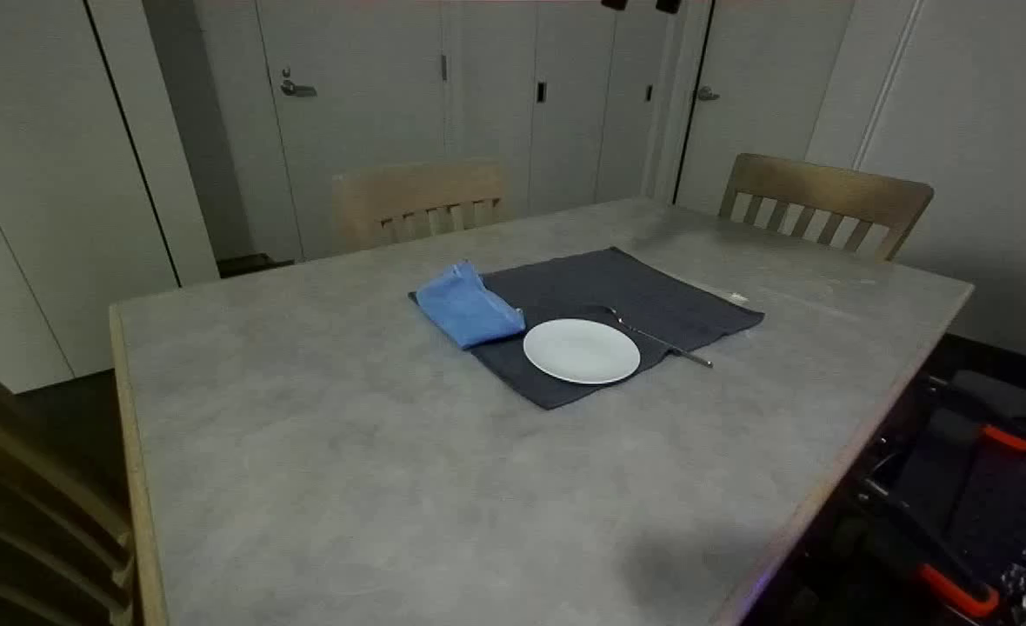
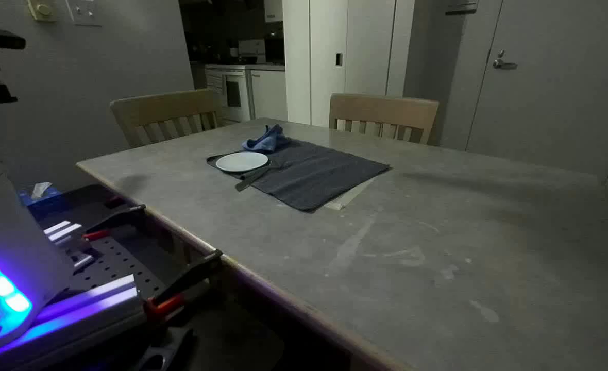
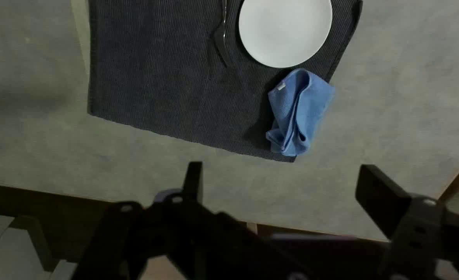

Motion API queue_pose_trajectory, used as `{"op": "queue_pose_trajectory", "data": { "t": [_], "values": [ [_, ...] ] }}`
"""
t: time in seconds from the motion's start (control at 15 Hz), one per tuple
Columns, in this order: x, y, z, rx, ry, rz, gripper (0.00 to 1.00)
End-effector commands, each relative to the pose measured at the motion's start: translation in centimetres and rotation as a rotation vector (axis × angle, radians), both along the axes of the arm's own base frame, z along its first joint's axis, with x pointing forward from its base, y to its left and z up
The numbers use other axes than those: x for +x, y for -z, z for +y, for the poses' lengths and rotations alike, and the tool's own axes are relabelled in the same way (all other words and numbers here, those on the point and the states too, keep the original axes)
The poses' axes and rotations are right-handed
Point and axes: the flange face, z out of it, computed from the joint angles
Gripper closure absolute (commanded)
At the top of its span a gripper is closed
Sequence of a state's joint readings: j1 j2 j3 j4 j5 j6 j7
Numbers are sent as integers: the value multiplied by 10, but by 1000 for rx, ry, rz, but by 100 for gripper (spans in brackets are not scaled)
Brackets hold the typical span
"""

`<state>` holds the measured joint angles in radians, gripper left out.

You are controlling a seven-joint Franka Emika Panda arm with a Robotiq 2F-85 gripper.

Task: Wipe the plate with the blue cloth and then put the fork on the plate

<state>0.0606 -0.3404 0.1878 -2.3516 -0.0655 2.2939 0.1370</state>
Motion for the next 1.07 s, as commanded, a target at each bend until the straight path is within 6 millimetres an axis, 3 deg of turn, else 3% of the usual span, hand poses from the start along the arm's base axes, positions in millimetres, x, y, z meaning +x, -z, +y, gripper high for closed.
{"op": "queue_pose_trajectory", "data": {
  "t": [0.0, 0.4, 0.8, 1.0],
  "values": [
    [0, -1, 0, 0, 0, 1, 0],
    [45, 5, 3, -12, -103, 19, 0],
    [114, 33, 26, -11, -211, 59, 0],
    [141, 56, 37, 3, -250, 95, 0]
  ]
}}
